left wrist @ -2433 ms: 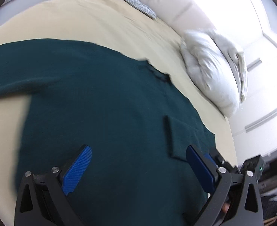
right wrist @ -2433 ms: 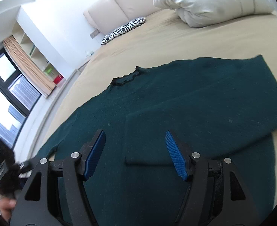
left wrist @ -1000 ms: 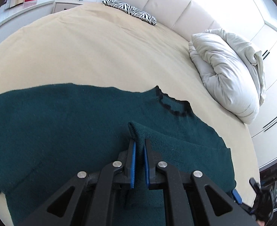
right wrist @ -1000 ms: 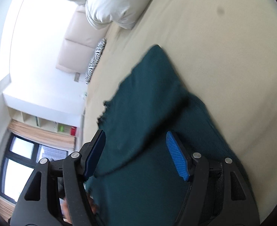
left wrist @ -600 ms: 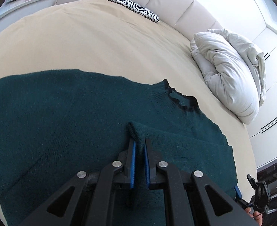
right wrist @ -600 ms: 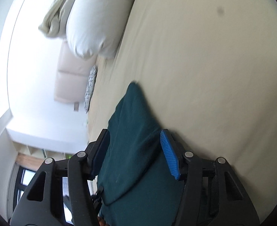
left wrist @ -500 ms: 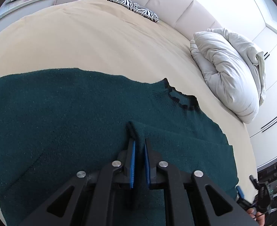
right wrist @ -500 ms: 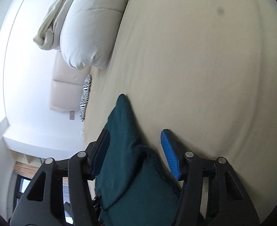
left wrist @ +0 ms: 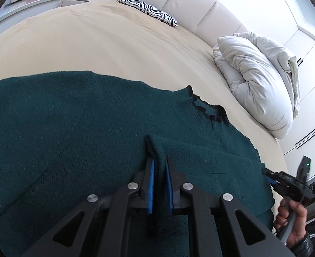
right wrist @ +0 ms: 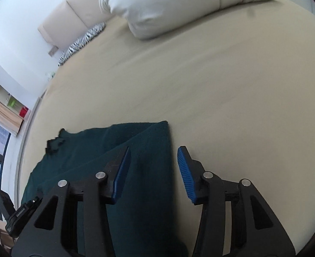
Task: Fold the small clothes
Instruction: 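Open the right gripper to release the folded sleeve onto the body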
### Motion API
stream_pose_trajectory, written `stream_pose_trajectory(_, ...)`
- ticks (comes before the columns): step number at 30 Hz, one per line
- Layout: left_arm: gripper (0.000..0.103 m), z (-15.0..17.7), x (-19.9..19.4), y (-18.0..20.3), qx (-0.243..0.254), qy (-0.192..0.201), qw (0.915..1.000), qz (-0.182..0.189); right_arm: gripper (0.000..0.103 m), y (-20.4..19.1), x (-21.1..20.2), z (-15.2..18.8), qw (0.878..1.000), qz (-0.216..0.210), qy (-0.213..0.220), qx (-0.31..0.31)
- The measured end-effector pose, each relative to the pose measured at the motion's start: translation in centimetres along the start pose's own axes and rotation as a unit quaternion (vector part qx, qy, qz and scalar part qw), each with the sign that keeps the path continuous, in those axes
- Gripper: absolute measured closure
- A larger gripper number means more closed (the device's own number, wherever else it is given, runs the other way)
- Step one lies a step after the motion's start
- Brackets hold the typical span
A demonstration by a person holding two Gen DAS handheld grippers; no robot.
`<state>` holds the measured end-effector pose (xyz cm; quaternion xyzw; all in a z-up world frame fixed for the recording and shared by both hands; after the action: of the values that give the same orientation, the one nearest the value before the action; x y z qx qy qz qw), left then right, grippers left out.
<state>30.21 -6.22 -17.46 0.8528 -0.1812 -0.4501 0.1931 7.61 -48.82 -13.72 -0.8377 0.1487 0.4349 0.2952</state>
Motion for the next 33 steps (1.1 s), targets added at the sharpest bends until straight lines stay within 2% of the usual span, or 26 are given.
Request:
stream_pose_trajectory(2,0.091,0.0,-0.1,0.0,0.002,0.002,1.0000,0.000,0.081,-0.4,0.6,-0.1,0.999,0.019,0.007,-0.025)
stream_pose_trajectory(3,0.092,0.0,-0.1,0.0,0.001,0.002,1.0000,0.001,0.091,-0.4,0.6,0.0,0.999,0.026,0.010,-0.035)
stream_pose_trajectory(4,0.093,-0.1,-0.2,0.1,-0.001,0.002,1.0000,0.001,0.095,-0.4,0.3,0.0,0.999,0.033,0.016,-0.040)
stream_pose_trajectory(10,0.094,0.0,-0.6,0.6,0.012,0.013,0.9996,-0.020,0.097,-1.5,-2.6,0.0,0.993,0.052,0.076,-0.072)
stream_pose_trajectory(11,0.094,0.1,-0.4,0.5,0.012,0.012,0.9997,-0.020,0.097,-1.4,-2.4,0.1,0.993,0.056,0.072,-0.072)
stream_pose_trajectory(13,0.093,0.3,-0.3,0.2,0.012,0.016,0.9997,-0.015,0.098,0.3,-0.2,0.4,0.996,0.063,0.033,-0.053)
stream_pose_trajectory(16,0.092,0.4,-0.3,0.2,0.016,0.017,0.9996,-0.015,0.097,1.0,-0.8,0.6,0.997,0.044,0.043,-0.050)
stream_pose_trajectory(18,0.092,0.4,-0.4,0.0,0.013,0.019,0.9997,-0.010,0.087,1.0,-2.1,0.6,0.996,0.054,0.047,-0.048)
stream_pose_trajectory(20,0.092,0.5,-0.4,0.0,0.012,0.019,0.9997,-0.008,0.083,0.9,-4.8,1.2,0.996,0.046,0.068,-0.039)
stream_pose_trajectory(21,0.091,0.5,-0.5,0.0,0.010,0.018,0.9998,-0.006,0.068,0.4,-5.9,1.6,0.995,0.044,0.080,-0.043)
stream_pose_trajectory(23,0.091,0.6,-0.5,0.0,0.011,0.017,0.9998,-0.006,0.045,-0.7,-8.3,3.5,0.991,0.061,0.096,-0.069)
stream_pose_trajectory(24,0.091,0.7,-0.6,0.0,0.011,0.017,0.9998,-0.006,0.037,-1.2,-8.8,4.3,0.990,0.060,0.100,-0.083)
stream_pose_trajectory(26,0.091,0.7,-0.6,0.1,0.012,0.016,0.9998,-0.007,0.037,-2.0,-8.7,6.0,0.987,0.073,0.081,-0.118)
stream_pose_trajectory(28,0.091,0.8,-0.7,0.1,0.012,0.014,0.9998,-0.008,0.057,-2.6,-6.8,6.6,0.984,0.091,0.038,-0.145)
stream_pose_trajectory(29,0.091,0.8,-0.7,0.1,0.013,0.012,0.9998,-0.009,0.083,-2.4,-5.5,6.9,0.984,0.100,0.010,-0.149)
stream_pose_trajectory(31,0.091,0.9,-1.0,0.2,0.015,0.011,0.9998,-0.012,0.085,-2.3,-5.7,7.8,0.986,0.092,0.020,-0.139)
stream_pose_trajectory(33,0.092,1.1,-1.3,0.3,0.017,0.013,0.9997,-0.016,0.096,-2.0,-6.5,7.8,0.987,0.093,0.028,-0.132)
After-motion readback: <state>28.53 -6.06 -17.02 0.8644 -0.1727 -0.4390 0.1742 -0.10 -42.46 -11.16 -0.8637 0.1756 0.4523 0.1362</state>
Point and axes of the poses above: each gripper's, at about its wrist camera, not at the fingertips, and x roughly the way its jaws point, y to its right, z to its underside, the point moved 3 cm from there along x, roughly the way its jaws point
